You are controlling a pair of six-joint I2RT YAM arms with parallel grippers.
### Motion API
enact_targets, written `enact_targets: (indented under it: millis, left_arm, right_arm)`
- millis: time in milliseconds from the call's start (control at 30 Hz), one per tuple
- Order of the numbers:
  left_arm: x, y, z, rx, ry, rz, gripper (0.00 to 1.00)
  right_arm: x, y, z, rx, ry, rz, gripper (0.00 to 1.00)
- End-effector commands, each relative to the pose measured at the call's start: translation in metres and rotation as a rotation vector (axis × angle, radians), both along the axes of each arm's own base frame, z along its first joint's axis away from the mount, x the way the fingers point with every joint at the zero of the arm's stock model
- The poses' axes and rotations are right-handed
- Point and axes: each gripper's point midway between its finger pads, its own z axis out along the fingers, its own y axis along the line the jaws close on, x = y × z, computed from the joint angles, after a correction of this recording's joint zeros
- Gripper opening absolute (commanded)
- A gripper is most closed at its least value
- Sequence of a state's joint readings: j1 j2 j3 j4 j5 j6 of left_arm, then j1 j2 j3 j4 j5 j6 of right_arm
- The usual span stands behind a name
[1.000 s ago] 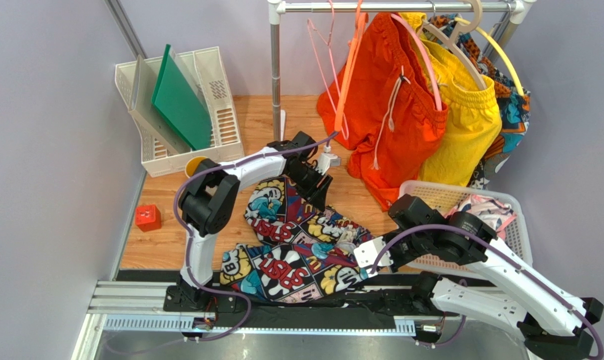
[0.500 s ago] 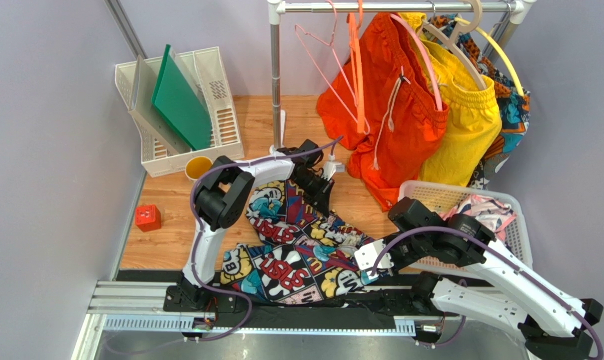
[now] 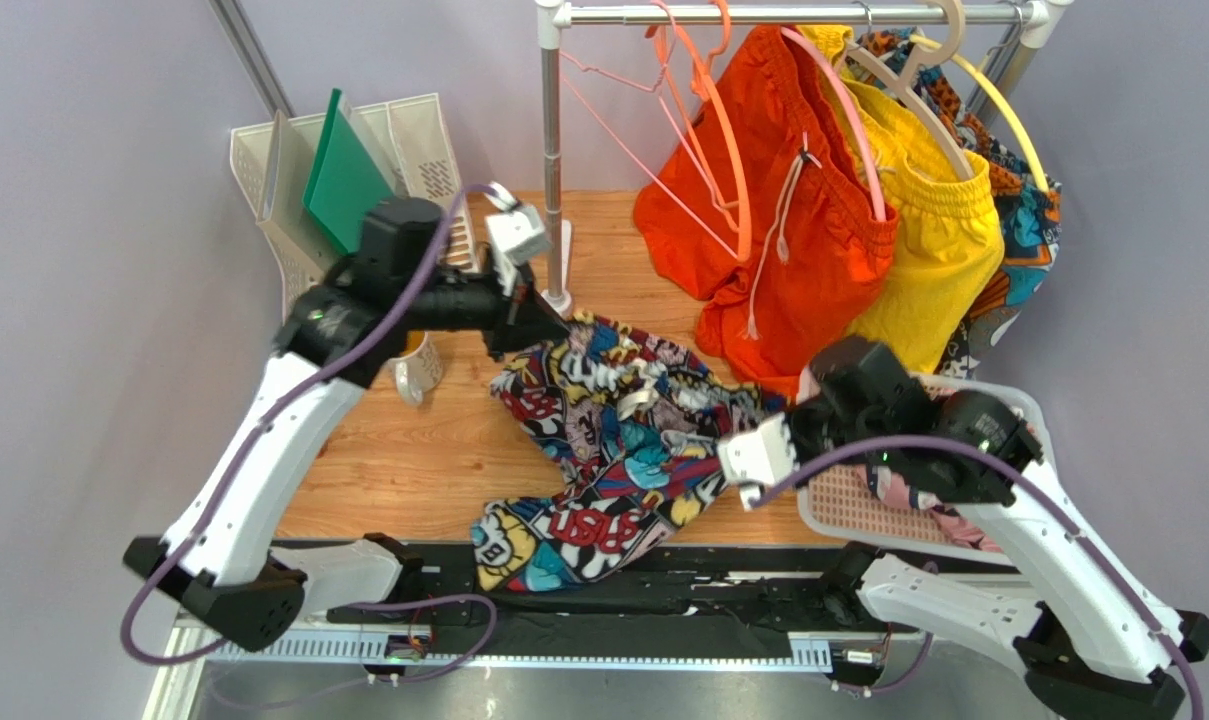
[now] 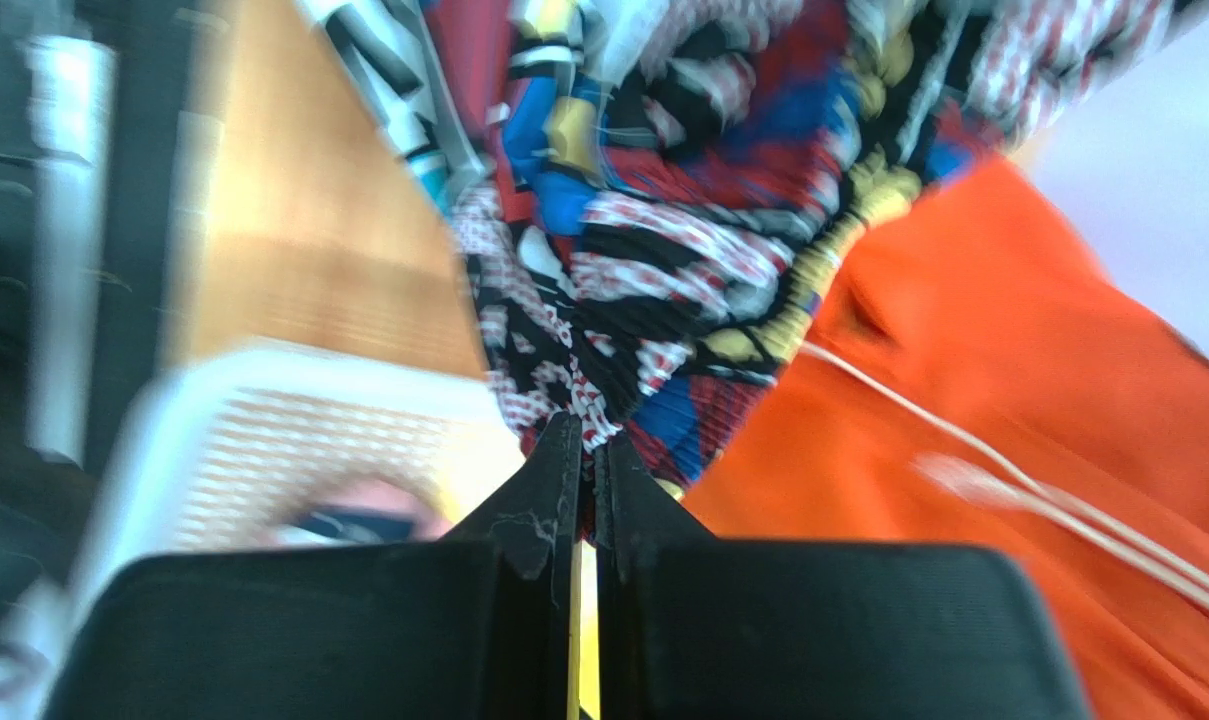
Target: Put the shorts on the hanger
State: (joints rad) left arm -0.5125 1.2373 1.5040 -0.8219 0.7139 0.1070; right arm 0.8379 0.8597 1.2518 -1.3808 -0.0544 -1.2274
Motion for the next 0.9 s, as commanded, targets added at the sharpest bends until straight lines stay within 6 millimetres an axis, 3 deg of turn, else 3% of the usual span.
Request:
enact_targets:
  millis: [0,33,67,167,233,267,333,367,400,433,467,500,533,600,633,700,733,800,833,867]
  left_arm:
    - [0.024,0.040,0.064,0.016,-0.202,0.201,0.00]
    - [0.024,0.043,0.080,0.001,-0.239,0.217,0.00]
    - [0.019,0.047,0.111,-0.031,-0.320,0.223,0.00]
    - [0.004,0.058,0.153,-0.074,-0.418,0.245,0.00]
    - [-0.007,0.065,0.165,-0.067,-0.479,0.235,0.00]
    - [-0.010,0.068,0.161,-0.054,-0.477,0.234,0.00]
    - [-0.022,0.074,0.138,-0.003,-0.464,0.208,0.00]
    - [-0.028,0.075,0.125,0.014,-0.447,0.180,0.00]
    - [-0.037,0.074,0.111,0.027,-0.425,0.140,0.00]
    - [-0.045,0.078,0.086,0.063,-0.411,0.110,0.00]
    - [-0.050,0.079,0.072,0.082,-0.405,0.087,0.00]
    - [-0.052,0.080,0.057,0.104,-0.401,0.066,0.00]
    - [-0.055,0.084,0.027,0.155,-0.392,0.037,0.00]
    - [-0.051,0.087,-0.005,0.217,-0.388,0.015,0.00]
    - [-0.049,0.089,-0.037,0.268,-0.357,-0.011,0.00]
    - [-0.040,0.087,-0.061,0.293,-0.356,-0.033,0.00]
    - [-0.038,0.086,-0.088,0.321,-0.310,-0.051,0.00]
    - [-0.025,0.080,-0.102,0.314,-0.319,-0.042,0.00]
    - [-0.024,0.080,-0.124,0.331,-0.284,-0.047,0.00]
    - [-0.013,0.078,-0.127,0.330,-0.317,-0.026,0.00]
  right_arm:
    - [0.061,0.003,0.089,0.039,-0.261,0.004,0.00]
    - [0.065,0.001,0.121,0.069,-0.326,0.004,0.00]
    - [0.078,0.003,0.125,0.031,-0.338,0.021,0.00]
    - [0.082,0.005,0.155,0.014,-0.419,0.080,0.00]
    - [0.082,0.007,0.163,0.005,-0.455,0.114,0.00]
    - [0.081,0.009,0.163,0.013,-0.454,0.131,0.00]
    - [0.077,0.012,0.157,0.017,-0.442,0.156,0.00]
    - [0.074,0.016,0.140,0.012,-0.400,0.185,0.00]
    - [0.068,0.015,0.136,0.015,-0.412,0.210,0.00]
    - [0.064,0.017,0.127,0.014,-0.407,0.234,0.00]
    - [0.061,0.021,0.097,-0.008,-0.345,0.263,0.00]
    - [0.055,0.022,0.094,0.008,-0.367,0.284,0.00]
    - [0.050,0.027,0.083,0.011,-0.351,0.318,0.00]
    - [0.045,0.038,0.042,0.010,-0.283,0.359,0.00]
    - [0.040,0.045,0.029,0.014,-0.269,0.390,0.00]
    - [0.044,0.060,-0.007,0.021,-0.235,0.422,0.00]
    - [0.045,0.067,-0.019,0.026,-0.222,0.447,0.00]
    - [0.055,0.087,-0.034,0.064,-0.249,0.489,0.00]
    - [0.056,0.091,-0.063,0.031,-0.216,0.526,0.00]
    - [0.059,0.096,-0.074,0.027,-0.214,0.540,0.00]
